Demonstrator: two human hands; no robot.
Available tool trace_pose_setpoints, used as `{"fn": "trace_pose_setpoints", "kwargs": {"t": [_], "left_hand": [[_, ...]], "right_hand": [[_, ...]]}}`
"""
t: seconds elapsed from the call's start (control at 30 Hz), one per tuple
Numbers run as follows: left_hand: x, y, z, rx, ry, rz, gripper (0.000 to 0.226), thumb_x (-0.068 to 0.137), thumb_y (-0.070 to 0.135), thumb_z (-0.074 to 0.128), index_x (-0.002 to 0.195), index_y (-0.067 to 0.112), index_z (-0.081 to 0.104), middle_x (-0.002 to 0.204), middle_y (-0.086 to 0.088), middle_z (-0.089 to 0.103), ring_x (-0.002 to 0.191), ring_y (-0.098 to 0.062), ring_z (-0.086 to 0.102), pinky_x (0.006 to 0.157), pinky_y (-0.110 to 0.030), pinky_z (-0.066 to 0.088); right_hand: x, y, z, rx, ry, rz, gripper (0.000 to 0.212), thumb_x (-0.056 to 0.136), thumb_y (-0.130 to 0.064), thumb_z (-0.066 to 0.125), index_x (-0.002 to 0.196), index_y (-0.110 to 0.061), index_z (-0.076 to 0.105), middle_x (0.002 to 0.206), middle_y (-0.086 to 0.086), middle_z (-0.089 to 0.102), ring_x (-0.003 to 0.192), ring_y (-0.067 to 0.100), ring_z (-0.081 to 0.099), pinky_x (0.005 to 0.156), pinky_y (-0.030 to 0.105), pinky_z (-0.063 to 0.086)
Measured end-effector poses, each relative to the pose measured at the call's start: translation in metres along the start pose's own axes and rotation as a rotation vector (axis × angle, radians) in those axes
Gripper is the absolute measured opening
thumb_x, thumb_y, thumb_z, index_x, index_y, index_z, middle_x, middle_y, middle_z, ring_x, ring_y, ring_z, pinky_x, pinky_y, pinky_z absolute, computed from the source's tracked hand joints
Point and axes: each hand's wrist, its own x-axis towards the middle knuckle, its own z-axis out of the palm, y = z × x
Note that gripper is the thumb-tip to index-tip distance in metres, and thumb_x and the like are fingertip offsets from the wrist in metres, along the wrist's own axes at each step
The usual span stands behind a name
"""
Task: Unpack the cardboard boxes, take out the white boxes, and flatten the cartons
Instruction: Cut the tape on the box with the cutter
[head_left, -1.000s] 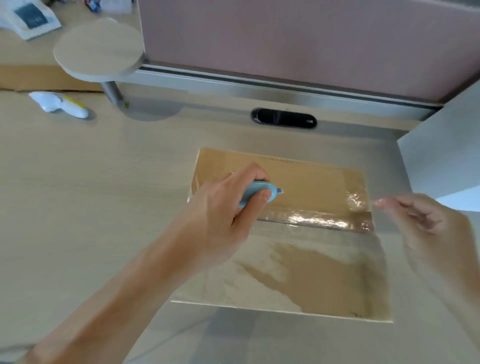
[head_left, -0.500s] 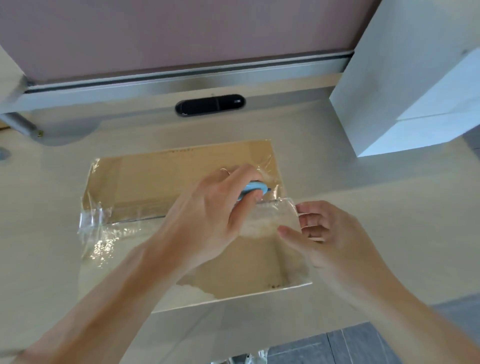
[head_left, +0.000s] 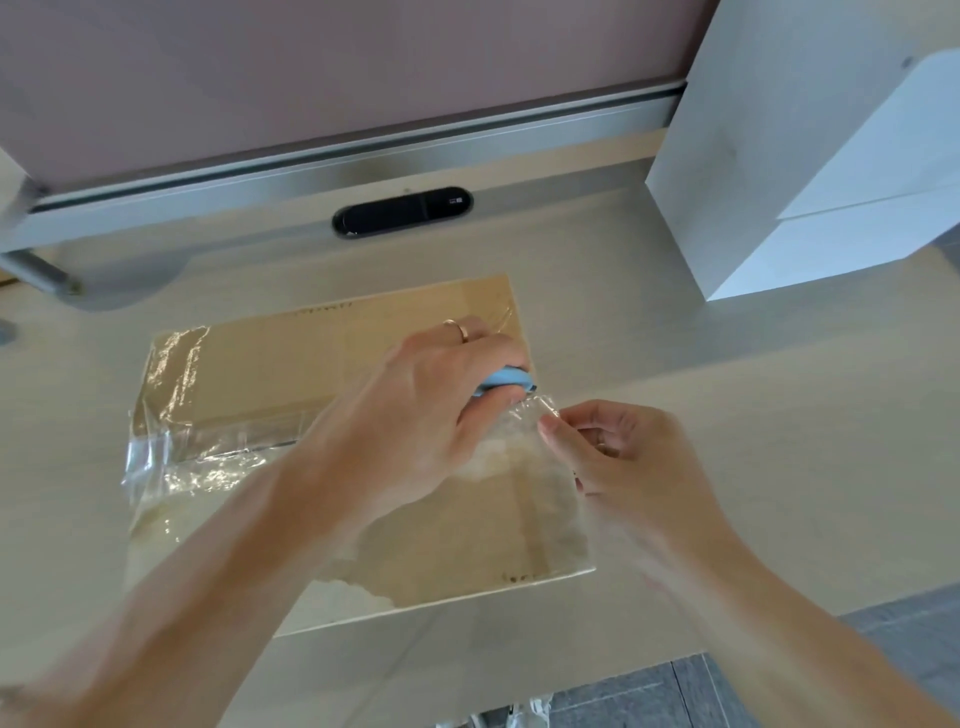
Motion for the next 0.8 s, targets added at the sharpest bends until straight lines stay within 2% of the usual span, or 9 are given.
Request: {"fn": "trace_pose_setpoints", "kwargs": {"t": [0.2,0.63,0.8], "left_hand": [[0.003,0.002,-0.003,0.006,-0.041,0.001,0.014,0.099,0.028,0.063,0.108,0.025,0.073,0.098,0.014,0.065,0.084,-0.012,0.063,0.068,-0.030,0.050],[0.011,0.019,-0.002,0.140,-0.077,-0.022,0.016,0.098,0.033,0.058,0.104,0.027,0.071,0.096,0.015,0.059,0.080,-0.013,0.060,0.069,-0.038,0.052],[0.023,0.031,0.002,0.325,-0.162,-0.047,0.017,0.104,0.038,0.050,0.109,0.030,0.064,0.103,0.011,0.057,0.087,-0.019,0.061,0.073,-0.039,0.053]], "right_hand": [[0.000,0.000,-0.001,0.017,0.009,0.023,0.022,0.092,-0.030,0.076,0.072,-0.022,0.078,0.054,-0.011,0.064,0.042,0.000,0.048,0.045,0.012,0.036],[-0.003,-0.002,-0.002,-0.007,0.008,-0.033,0.023,0.094,-0.027,0.075,0.071,-0.021,0.076,0.050,-0.014,0.061,0.040,0.000,0.049,0.045,0.008,0.035],[-0.004,0.000,-0.002,-0.029,0.030,-0.074,0.023,0.093,-0.028,0.075,0.071,-0.022,0.076,0.054,-0.011,0.064,0.039,0.001,0.048,0.045,0.010,0.034]]}}
